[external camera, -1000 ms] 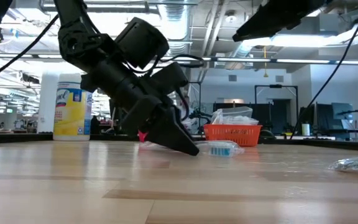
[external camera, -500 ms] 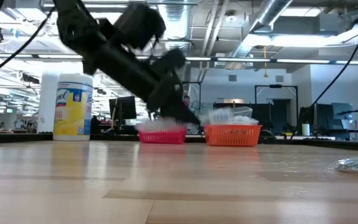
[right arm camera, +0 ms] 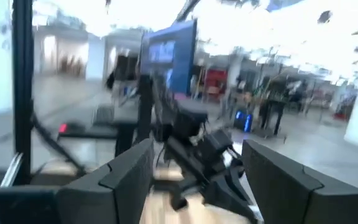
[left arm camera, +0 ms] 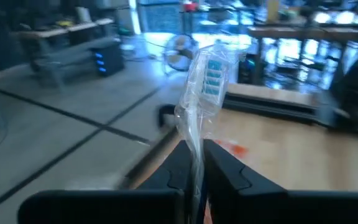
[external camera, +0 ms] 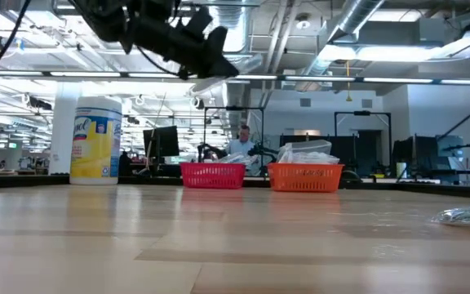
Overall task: Pick & Place Travel size toiletries
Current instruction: Put the blue toothbrush into the top red bin
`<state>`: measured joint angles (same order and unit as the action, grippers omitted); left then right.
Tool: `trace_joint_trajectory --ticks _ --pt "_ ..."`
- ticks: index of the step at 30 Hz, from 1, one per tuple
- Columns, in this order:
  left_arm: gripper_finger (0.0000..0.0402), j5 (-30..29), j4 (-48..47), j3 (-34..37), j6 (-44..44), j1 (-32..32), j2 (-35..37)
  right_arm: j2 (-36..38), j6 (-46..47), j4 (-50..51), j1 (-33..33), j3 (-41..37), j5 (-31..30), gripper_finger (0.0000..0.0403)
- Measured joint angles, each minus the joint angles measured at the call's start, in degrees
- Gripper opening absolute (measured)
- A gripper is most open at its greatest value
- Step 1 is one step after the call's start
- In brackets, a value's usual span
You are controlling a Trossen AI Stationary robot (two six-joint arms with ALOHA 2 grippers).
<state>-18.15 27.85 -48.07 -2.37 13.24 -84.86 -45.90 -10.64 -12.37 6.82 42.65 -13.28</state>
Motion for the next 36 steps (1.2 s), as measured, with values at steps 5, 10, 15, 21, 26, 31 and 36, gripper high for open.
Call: trace_joint_trajectory --ticks 5,10,15,21,26,31,36 --pt "0.0017 8.6 0.1 -0.9 -0.2 10.7 -1.6 5.7 0.6 -3.1 -3.9 -3.4 3.3 0.0240" --pt "0.0017 18.0 0.5 -4.7 0.1 18.0 -8.1 6.6 0.8 -0.8 -3.8 -3.6 4.7 0.0240" --pt "0.0017 25.4 3.6 -10.5 3.3 22.3 -16.8 6.5 -0.3 -0.5 -3.2 -3.6 4.8 0.0240" --pt "0.0017 31.6 3.4 -14.9 7.7 25.5 -24.7 6.5 -0.5 0.7 -3.1 -3.6 4.8 0.0240" --pt "0.0017 31.7 3.4 -14.7 10.3 27.1 -27.5 6.6 -1.9 1.5 -3.1 -3.6 4.8 0.0240" --pt "0.0017 32.2 3.1 -13.9 15.7 28.6 -28.8 6.5 -2.0 1.5 -3.1 -3.6 4.8 0.0240" --pt "0.0017 34.0 3.2 -13.1 18.5 28.9 -28.7 6.6 -2.0 1.5 -3.1 -3.6 4.8 0.0240"
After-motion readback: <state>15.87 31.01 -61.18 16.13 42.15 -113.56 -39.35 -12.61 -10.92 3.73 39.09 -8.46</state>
